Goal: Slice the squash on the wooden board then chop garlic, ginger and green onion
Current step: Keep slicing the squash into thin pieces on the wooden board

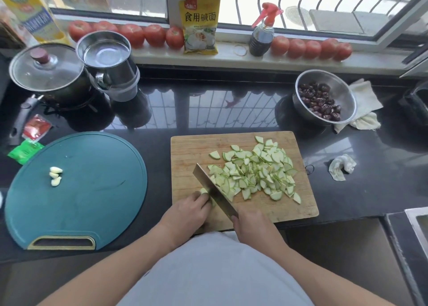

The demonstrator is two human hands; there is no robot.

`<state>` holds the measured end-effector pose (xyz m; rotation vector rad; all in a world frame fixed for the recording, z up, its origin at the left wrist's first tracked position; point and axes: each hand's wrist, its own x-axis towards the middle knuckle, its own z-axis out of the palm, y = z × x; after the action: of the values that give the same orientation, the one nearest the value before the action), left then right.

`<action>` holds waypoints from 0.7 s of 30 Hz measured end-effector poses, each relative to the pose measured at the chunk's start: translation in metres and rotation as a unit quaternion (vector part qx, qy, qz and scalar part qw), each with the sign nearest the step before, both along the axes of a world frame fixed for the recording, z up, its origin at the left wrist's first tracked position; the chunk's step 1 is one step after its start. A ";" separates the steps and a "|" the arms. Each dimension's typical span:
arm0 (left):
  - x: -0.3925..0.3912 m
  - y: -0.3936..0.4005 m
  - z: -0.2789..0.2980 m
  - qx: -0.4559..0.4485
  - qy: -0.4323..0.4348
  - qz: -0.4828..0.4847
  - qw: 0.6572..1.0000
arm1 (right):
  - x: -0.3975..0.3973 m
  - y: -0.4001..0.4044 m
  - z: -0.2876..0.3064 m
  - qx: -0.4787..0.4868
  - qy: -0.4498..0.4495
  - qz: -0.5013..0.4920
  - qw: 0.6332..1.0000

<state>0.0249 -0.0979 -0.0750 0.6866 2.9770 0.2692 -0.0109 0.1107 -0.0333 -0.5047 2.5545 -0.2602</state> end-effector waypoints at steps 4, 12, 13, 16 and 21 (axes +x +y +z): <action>0.001 0.000 -0.001 0.003 -0.007 0.001 1.000 | 0.004 0.002 -0.004 0.022 -0.002 -0.005 1.000; 0.002 0.001 -0.001 -0.005 0.028 -0.005 1.000 | -0.013 -0.032 -0.023 0.037 0.039 0.018 0.998; 0.003 0.001 -0.001 -0.004 0.029 -0.004 1.000 | -0.013 -0.031 -0.023 0.017 0.033 0.000 0.999; 0.004 -0.001 0.003 0.004 0.027 -0.002 1.000 | -0.009 -0.014 -0.016 -0.020 0.022 -0.043 0.999; 0.002 0.001 0.009 -0.007 0.012 0.008 1.000 | 0.005 0.006 -0.010 0.000 -0.005 -0.030 1.000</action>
<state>0.0271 -0.0970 -0.0658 0.6709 3.0046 0.2438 -0.0064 0.1172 -0.0430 -0.4256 2.5619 -0.2831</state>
